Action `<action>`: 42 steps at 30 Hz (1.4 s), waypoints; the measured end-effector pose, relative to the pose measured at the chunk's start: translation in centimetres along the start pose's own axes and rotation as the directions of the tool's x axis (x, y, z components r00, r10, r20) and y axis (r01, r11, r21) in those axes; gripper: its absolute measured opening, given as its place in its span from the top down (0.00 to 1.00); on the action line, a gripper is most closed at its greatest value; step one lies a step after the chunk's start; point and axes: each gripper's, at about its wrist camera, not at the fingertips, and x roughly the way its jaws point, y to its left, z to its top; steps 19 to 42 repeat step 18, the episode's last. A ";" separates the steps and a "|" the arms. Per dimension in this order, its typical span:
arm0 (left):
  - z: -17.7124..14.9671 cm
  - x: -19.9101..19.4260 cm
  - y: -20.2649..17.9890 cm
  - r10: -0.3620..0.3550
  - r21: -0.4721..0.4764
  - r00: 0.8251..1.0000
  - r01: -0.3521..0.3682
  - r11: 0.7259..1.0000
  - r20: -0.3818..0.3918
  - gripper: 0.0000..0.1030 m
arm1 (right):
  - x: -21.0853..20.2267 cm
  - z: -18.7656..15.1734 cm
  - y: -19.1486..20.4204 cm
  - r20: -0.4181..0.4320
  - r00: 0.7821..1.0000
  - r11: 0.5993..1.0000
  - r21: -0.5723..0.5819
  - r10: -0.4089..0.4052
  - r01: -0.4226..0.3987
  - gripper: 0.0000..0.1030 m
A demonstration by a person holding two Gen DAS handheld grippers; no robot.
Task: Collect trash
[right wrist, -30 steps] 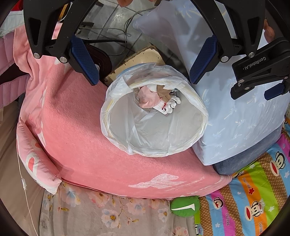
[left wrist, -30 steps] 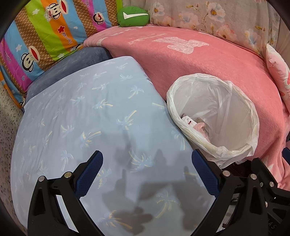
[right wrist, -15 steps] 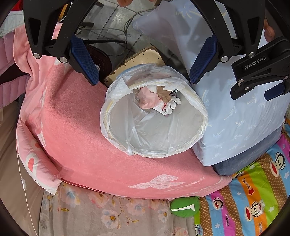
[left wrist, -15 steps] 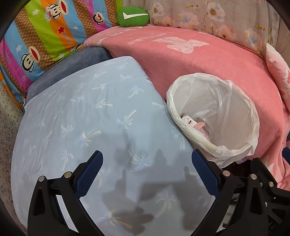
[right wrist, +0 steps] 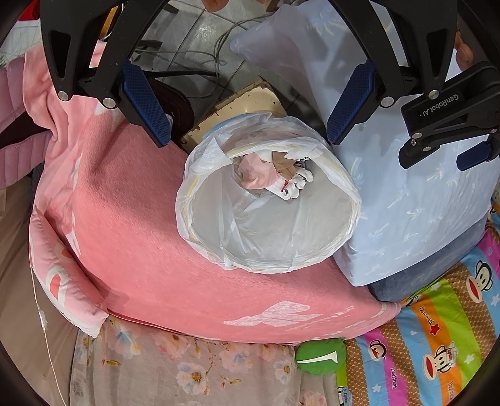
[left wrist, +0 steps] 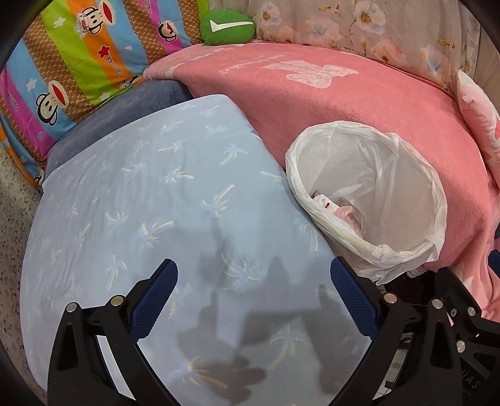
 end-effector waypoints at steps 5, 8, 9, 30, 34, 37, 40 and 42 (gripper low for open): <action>-0.1 0.0 0.0 0.002 -0.001 1.000 -0.002 1.000 -0.003 0.09 | 0.0 0.0 0.0 0.000 1.000 1.000 0.001 -0.001 0.001 0.05; -0.1 0.0 0.0 0.006 0.000 1.000 -0.006 1.000 -0.005 0.09 | -0.1 0.0 -0.1 -0.001 1.000 1.000 0.002 -0.002 0.002 0.05; -0.1 0.1 0.0 0.006 0.000 1.000 -0.006 1.000 -0.007 0.09 | -0.1 0.0 -0.1 -0.001 1.000 1.000 0.001 -0.003 0.003 0.05; -0.2 0.2 0.2 0.007 0.002 1.000 -0.007 1.000 -0.014 0.09 | -0.2 -0.1 -0.1 0.002 1.000 1.000 0.001 -0.002 0.002 0.05; -0.2 0.2 0.2 0.007 0.002 1.000 -0.007 1.000 -0.014 0.09 | -0.2 -0.1 -0.1 0.002 1.000 1.000 0.001 -0.002 0.002 0.05; -0.2 0.2 0.2 0.007 0.002 1.000 -0.007 1.000 -0.014 0.09 | -0.2 -0.1 -0.1 0.002 1.000 1.000 0.001 -0.002 0.002 0.05; -0.2 0.2 0.2 0.007 0.002 1.000 -0.007 1.000 -0.014 0.09 | -0.2 -0.1 -0.1 0.002 1.000 1.000 0.001 -0.002 0.002 0.05; -0.2 0.2 0.2 0.007 0.002 1.000 -0.007 1.000 -0.014 0.09 | -0.2 -0.1 -0.1 0.002 1.000 1.000 0.001 -0.002 0.002 0.05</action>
